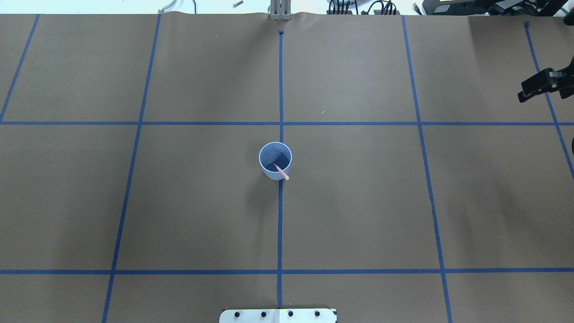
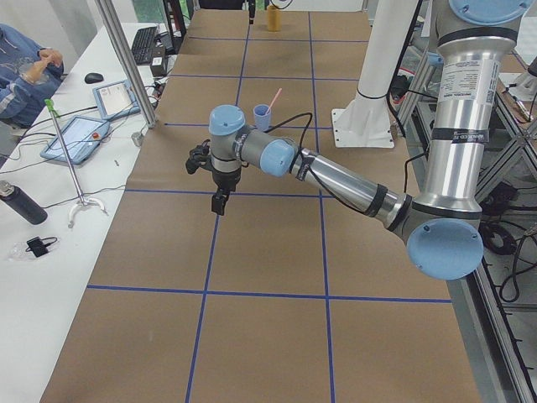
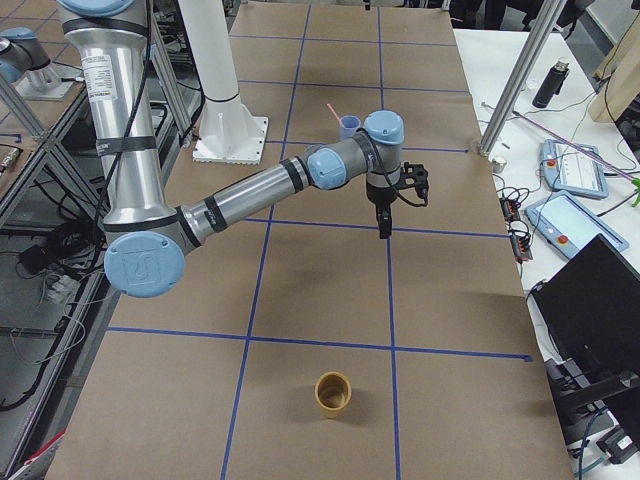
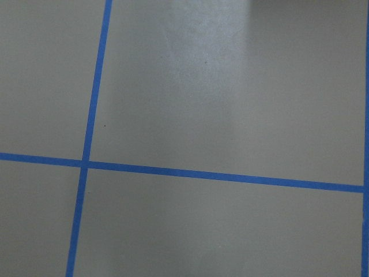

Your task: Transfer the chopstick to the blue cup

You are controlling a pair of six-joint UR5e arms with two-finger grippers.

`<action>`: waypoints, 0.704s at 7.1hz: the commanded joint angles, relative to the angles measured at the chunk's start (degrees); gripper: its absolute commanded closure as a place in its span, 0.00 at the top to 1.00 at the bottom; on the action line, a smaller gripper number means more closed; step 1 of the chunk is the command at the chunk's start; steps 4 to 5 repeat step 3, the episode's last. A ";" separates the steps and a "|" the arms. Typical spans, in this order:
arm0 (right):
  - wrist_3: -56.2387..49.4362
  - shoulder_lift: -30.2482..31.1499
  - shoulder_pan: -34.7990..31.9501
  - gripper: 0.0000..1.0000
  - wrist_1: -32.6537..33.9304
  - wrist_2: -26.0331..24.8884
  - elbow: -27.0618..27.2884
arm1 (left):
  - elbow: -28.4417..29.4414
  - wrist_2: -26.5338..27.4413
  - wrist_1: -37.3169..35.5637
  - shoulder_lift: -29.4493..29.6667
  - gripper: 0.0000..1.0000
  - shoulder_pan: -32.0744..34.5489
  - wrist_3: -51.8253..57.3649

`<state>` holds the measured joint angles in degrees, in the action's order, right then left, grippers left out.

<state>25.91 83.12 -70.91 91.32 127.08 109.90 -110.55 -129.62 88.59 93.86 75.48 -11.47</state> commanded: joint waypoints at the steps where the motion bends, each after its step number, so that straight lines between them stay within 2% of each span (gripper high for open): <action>1: -0.24 0.28 -0.02 1.00 0.00 0.10 -0.04 | 1.91 -0.72 -0.43 0.62 0.98 -0.24 0.05; 2: -0.33 0.63 0.07 1.00 0.00 0.10 -0.21 | 1.48 -0.81 0.26 0.88 0.98 -0.33 -1.87; 3: -0.42 0.90 0.16 1.00 -0.09 0.10 -0.39 | 0.61 -4.64 0.62 1.93 0.98 -0.33 -7.02; 5: -0.42 0.90 0.16 1.00 -0.09 0.10 -0.39 | 0.61 -4.64 0.62 1.93 0.98 -0.33 -7.02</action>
